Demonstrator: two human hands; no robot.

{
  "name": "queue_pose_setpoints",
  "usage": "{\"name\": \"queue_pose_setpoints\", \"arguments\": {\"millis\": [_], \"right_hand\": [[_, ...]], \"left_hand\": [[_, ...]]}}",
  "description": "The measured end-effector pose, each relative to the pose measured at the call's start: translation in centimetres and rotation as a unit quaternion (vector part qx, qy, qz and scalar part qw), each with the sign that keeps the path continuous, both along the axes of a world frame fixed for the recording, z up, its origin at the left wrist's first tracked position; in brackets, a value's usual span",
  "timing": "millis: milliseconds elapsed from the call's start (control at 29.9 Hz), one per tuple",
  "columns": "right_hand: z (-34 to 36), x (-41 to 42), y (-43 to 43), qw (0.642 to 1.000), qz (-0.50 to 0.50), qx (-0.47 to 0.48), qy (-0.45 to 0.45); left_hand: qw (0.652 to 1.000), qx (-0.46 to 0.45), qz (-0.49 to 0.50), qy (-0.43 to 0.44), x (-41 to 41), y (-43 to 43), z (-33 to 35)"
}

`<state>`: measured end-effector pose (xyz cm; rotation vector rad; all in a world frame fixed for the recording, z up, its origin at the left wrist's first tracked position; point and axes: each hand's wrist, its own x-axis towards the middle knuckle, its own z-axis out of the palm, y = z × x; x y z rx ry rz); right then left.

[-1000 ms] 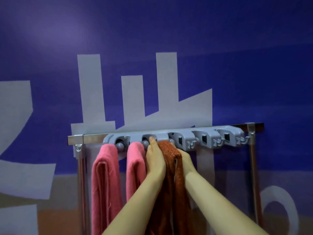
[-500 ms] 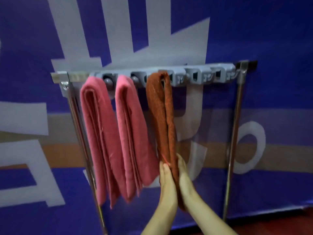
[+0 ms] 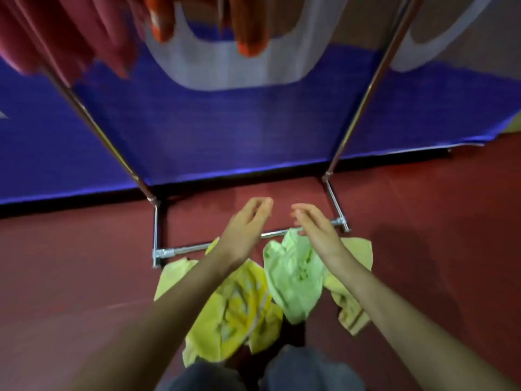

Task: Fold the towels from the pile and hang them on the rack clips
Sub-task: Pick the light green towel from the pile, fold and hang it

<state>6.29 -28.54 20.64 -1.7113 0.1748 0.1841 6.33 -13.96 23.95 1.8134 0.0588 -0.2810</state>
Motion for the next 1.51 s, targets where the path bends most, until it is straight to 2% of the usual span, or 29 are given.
{"name": "queue_pose_setpoints", "arguments": {"millis": [100, 301, 502, 670, 770, 904, 1005, 1172, 1206, 1306, 1407, 1507], "right_hand": [[-4.0, -0.2, -0.8, 0.998, 0.02, -0.027, 0.059], [-11.3, -0.1, -2.8, 0.979, -0.017, -0.098, 0.177], [-17.5, -0.6, -3.6, 0.956, -0.016, -0.118, 0.267], [-21.2, 2.0, -3.5, 0.938, -0.063, -0.11, 0.322], [-22.4, 2.9, -2.5, 0.922, -0.038, -0.083, 0.376], [-24.1, 2.7, -0.6, 0.897, 0.016, -0.107, 0.43], [-24.0, 1.3, 0.0, 0.912, -0.011, -0.105, 0.396], [-22.2, -0.2, 0.1, 0.947, -0.07, -0.04, 0.31], [-19.1, -0.4, 0.1, 0.957, -0.072, -0.015, 0.28], [-16.6, -0.7, 0.3, 0.955, -0.048, 0.075, 0.284], [-11.2, -0.7, 0.6, 0.953, -0.002, 0.13, 0.274], [-4.2, -0.7, 1.0, 0.951, 0.027, 0.204, 0.232]], "left_hand": [[0.999, 0.011, -0.017, 0.048, -0.4, 0.5, -3.9], [0.99, 0.011, -0.031, 0.14, -0.9, 1.5, -10.7], [0.978, 0.001, -0.025, 0.206, -0.8, 1.4, -15.6], [0.97, -0.016, -0.019, 0.242, -0.2, 0.9, -19.0], [0.967, -0.025, -0.01, 0.255, -0.3, 0.8, -20.1], [0.96, -0.031, 0.002, 0.279, -0.8, 1.0, -21.4], [0.955, -0.03, 0.009, 0.294, -1.5, 1.5, -21.1], [0.953, -0.007, 0.022, 0.303, -1.5, 2.3, -20.8], [0.959, -0.004, 0.02, 0.282, -1.6, 2.7, -18.2], [0.96, -0.008, 0.032, 0.278, -1.5, 2.8, -16.6], [0.967, -0.025, 0.029, 0.253, -1.5, 2.8, -13.1], [0.981, -0.031, -0.009, 0.191, -1.9, 2.5, -8.0]]}}
